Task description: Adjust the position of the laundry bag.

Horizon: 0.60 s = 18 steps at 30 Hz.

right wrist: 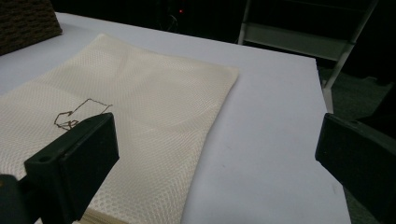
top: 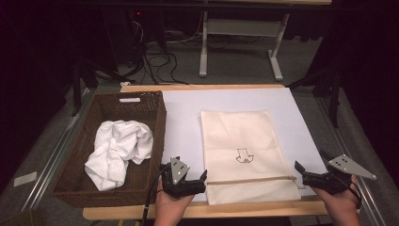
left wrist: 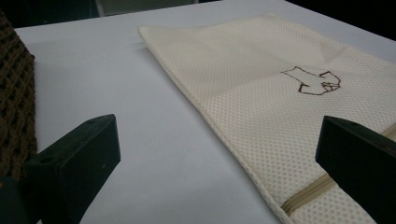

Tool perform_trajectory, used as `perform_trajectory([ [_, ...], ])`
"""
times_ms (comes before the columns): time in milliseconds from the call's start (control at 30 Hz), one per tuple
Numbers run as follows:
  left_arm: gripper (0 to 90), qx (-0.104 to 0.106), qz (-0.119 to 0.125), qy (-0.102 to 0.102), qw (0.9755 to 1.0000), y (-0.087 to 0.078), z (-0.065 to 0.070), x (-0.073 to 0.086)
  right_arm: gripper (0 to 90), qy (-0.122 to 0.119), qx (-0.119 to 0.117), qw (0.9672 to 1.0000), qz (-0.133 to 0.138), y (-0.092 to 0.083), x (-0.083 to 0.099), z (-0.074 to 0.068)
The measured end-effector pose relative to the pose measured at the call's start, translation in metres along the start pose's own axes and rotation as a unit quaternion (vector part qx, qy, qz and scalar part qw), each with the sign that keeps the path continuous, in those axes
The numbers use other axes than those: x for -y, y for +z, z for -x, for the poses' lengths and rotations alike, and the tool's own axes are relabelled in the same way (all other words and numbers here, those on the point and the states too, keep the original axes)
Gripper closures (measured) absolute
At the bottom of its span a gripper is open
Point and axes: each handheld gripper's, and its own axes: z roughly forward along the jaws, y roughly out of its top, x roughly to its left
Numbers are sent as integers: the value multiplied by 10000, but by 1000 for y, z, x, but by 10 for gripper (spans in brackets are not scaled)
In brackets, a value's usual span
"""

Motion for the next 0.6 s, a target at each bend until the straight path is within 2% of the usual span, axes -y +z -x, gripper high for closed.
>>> perform_trajectory([
  [33, 8, 25, 6, -79, 10000, 0, -1, 0, 3, 22, -22, 10000, 5, 0, 0, 1],
  [167, 8, -16, 54, -89, 9999, 0, -1, -1, 3, 50, -80, 10000, 27, -2, 0, 2],
  [333, 8, 34, -48, -143, 9999, 1, -3, 1, 3, 61, -67, 10000, -7, -1, 1, 4],
  [600, 11, 78, -55, -194, 9998, 0, -3, 0, 3, 57, -87, 9999, -15, 0, 1, 2],
])
